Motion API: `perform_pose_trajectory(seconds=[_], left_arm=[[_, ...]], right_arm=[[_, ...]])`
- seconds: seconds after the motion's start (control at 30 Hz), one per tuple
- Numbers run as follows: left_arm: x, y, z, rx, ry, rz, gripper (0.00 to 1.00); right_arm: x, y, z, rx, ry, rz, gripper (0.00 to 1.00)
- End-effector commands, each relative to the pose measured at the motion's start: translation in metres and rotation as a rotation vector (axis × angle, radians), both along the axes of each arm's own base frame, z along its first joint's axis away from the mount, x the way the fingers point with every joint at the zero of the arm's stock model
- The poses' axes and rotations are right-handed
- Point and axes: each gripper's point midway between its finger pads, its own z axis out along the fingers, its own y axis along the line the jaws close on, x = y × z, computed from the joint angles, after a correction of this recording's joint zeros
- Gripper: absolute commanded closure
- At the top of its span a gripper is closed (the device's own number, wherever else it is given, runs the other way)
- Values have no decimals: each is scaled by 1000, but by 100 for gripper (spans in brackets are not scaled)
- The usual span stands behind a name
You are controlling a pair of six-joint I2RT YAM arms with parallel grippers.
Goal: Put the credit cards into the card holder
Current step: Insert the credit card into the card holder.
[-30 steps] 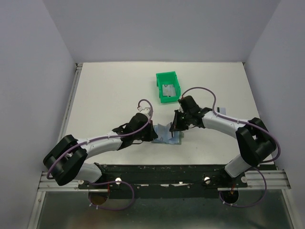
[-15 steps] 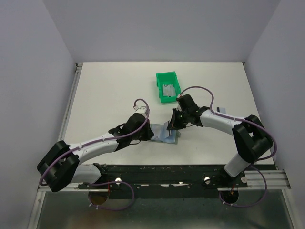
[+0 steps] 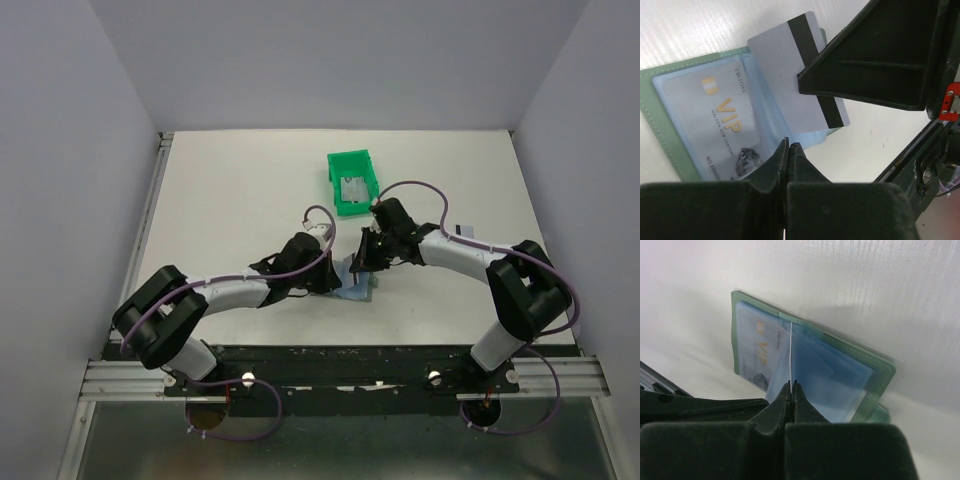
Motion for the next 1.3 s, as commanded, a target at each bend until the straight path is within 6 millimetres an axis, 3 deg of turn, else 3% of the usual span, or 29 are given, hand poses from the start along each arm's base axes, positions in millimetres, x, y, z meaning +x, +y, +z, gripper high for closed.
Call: perform_pose_trajectory(seconds=[0.0,0.27,0.63,0.93,1.27], left_arm=[[5,-21,20,-85,-39,-60,100],[6,-26,0,-46,4,-82,100],[-2,-4,-34,44,55,-28,100],[-4,0,-41,62,70,-12,100],[-3,-1,-40,60,70,-14,100]], right_arm=[[2,4,-2,14,10,6,100],[4,4,-3,10,7,6,100],[3,-1,0,-6,-9,-4,100],[2,-26,15,-80,-79,-75,100],[-5,-48,-8,-166,-12,-197,100]])
